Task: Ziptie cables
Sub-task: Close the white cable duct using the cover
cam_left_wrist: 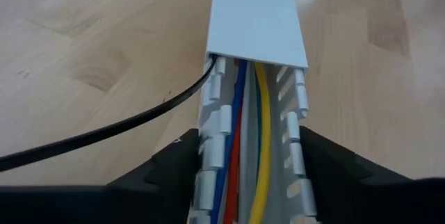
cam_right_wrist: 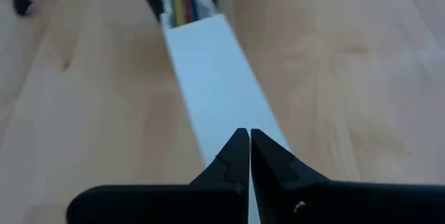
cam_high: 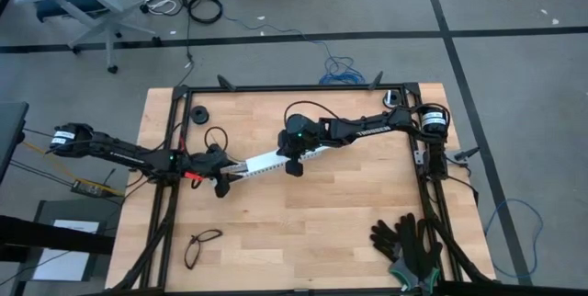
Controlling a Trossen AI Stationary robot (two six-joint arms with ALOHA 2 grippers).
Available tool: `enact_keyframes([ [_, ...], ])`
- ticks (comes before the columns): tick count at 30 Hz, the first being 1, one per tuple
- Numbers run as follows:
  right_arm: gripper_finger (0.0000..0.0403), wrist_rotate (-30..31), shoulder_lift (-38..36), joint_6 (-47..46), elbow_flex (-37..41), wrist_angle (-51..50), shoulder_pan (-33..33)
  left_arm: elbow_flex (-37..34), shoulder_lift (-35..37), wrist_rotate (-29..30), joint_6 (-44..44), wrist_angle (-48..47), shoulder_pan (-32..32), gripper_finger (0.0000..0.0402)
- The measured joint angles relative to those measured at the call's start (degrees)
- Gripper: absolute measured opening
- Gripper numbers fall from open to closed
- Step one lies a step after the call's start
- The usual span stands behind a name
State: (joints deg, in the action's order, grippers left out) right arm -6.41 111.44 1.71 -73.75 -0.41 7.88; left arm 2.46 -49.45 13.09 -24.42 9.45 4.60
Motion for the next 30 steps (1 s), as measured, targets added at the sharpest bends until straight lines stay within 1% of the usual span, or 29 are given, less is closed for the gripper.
enact_keyframes([
  [4,0.0000,1.1,0.4,-1.0,3.3,5.6,1.1,0.0,0.0,0.5,1.3,0.4,0.0,0.0175],
  [6,0.0000,-0.5,2.9,-1.6,2.5,9.6,1.6,0.0,0.0,1.0,1.5,0.4,0.0,0.0166],
  [7,0.0000,-2.3,4.6,-2.0,1.5,9.2,1.7,-0.1,0.0,1.3,1.6,0.5,0.0,0.0164],
  [11,0.0000,-8.9,15.3,-2.2,-7.9,10.8,0.8,-0.2,-0.1,2.1,2.8,1.1,0.0,0.0163],
  [13,0.0000,-9.5,19.0,-1.8,-13.2,10.6,-0.1,-0.2,-0.1,2.3,3.0,1.5,0.0,0.0162],
  [15,0.0000,-8.2,20.3,0.4,-16.8,11.0,-1.2,-0.2,-0.1,2.4,3.1,2.1,0.0,0.0162],
  [18,0.0000,-7.5,18.6,4.8,-18.7,10.4,-2.3,-0.3,-0.1,2.8,3.4,2.7,-0.1,0.0162],
  [22,0.0000,-5.9,11.6,8.8,-18.4,9.4,-3.2,-0.3,-0.2,3.7,6.3,4.8,-0.2,0.0171],
  [24,0.0000,-4.8,8.6,8.9,-16.6,7.8,-3.0,-0.3,-0.2,3.7,7.7,5.8,-0.2,0.0176],
  [27,0.0000,-2.7,5.7,9.0,-12.0,4.7,-2.8,-0.3,-0.3,3.9,7.8,6.2,-1.2,0.0181],
  [30,0.0000,-0.1,1.7,8.6,-7.1,6.1,-2.8,-0.2,-1.3,3.4,7.6,5.8,-2.9,0.0183],
])
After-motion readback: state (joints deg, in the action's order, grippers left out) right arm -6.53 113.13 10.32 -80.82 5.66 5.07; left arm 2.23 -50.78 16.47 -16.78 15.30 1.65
